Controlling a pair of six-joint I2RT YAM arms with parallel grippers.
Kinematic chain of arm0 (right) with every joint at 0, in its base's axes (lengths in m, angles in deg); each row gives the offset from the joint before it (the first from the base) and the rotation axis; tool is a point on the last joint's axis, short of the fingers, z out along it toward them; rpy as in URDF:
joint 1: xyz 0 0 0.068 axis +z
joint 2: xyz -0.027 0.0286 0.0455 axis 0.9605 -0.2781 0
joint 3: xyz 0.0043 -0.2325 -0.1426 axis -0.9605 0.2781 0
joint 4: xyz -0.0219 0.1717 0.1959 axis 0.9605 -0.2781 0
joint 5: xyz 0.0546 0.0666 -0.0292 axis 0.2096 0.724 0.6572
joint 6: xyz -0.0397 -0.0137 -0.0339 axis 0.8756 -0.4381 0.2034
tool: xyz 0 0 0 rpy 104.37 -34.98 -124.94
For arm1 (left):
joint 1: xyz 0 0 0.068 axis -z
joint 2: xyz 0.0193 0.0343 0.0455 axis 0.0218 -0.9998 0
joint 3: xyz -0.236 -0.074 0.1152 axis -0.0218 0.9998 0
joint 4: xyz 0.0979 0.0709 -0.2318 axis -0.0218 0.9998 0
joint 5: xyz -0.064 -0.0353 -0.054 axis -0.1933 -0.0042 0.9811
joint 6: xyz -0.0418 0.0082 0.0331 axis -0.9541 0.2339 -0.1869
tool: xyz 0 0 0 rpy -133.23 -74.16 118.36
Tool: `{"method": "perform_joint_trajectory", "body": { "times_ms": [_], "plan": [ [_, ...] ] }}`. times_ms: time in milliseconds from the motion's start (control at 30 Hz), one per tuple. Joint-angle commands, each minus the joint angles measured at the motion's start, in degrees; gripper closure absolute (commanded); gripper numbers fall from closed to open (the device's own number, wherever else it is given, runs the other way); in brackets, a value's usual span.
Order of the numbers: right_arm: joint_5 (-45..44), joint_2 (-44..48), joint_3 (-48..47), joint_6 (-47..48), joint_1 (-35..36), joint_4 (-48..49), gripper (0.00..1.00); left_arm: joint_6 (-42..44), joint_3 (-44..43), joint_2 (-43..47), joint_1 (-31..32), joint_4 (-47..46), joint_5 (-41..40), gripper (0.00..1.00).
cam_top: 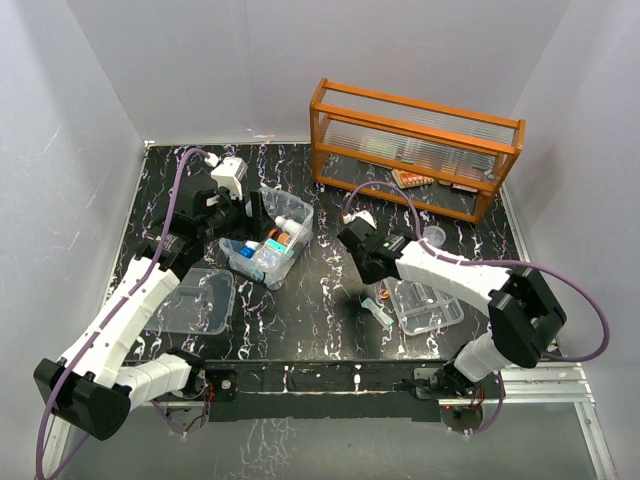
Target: Organize the medicine kit
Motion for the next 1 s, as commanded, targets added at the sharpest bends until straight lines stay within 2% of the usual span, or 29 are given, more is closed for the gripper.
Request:
{"method": "perform_joint_trajectory", "body": {
  "times_ms": [0,200,400,800,900,967],
  "plan": [
    [-6.63,4.58,-1.44,-2.89,-1.54,-1.22,0.92,0.62,-1.98,0.35,-0.04,-0.72,0.01,0.32],
    [-4.36,6.17,1.77,-1.22,-7.0,-0.24,0.92,0.15,-1.34,0.44,-0.06,-1.18,0.7,0.32],
    [-1.87,2.4,1.95,1.2,-9.38,0.82,0.9,-0.19,-1.57,0.62,-0.07,-0.68,1.29,0.32],
    [-5.83,-4.38,2.69,3.06,-10.61,0.91,0.88,-0.62,-1.52,1.31,-0.06,-0.06,1.03,0.31],
    [-6.03,-4.79,2.75,3.18,-10.56,0.74,0.84,-0.64,-1.57,1.35,-0.04,0.01,0.94,0.31],
    [-5.62,-4.82,2.7,2.83,-10.61,0.33,0.79,-0.7,-1.51,1.42,-0.07,-0.04,0.85,0.31]
  ]
}}
